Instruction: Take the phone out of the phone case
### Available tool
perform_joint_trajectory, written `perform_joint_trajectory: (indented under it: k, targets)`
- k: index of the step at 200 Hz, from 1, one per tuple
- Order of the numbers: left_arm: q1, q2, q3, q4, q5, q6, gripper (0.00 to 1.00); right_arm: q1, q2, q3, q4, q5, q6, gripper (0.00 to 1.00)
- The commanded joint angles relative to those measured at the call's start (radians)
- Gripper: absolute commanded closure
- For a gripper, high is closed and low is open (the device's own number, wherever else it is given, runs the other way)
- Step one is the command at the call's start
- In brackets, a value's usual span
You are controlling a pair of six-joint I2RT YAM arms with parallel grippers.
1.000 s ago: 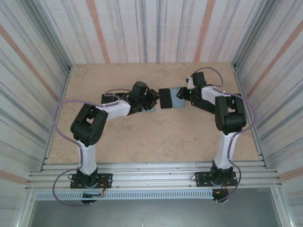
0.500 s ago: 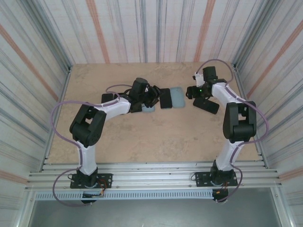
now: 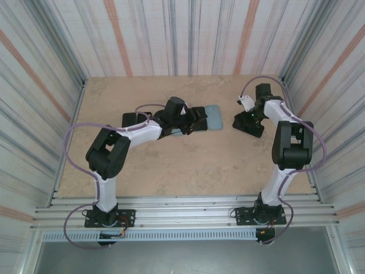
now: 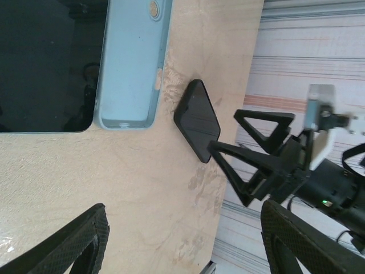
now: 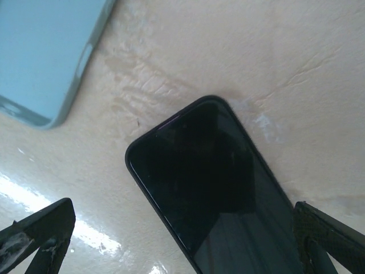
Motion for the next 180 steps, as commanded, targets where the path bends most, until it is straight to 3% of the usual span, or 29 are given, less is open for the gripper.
perform_joint_trajectory:
  k: [1,107,180]
  targets:
    - [0.003,-0.072,0.011,-0.025,0.021,0.008,0.27,-0.01,0.047,0.022,-0.036,-0.016,-0.122,0.01]
    - [0.002,-0.095,0.003,-0.072,0.031,0.046,0.27,-0.036,0.168,0.093,-0.038,0.042,-0.246,0.01]
    - [0.003,-0.091,0.004,-0.07,0.038,0.051,0.27,-0.053,0.179,0.113,-0.155,-0.043,-0.248,0.01]
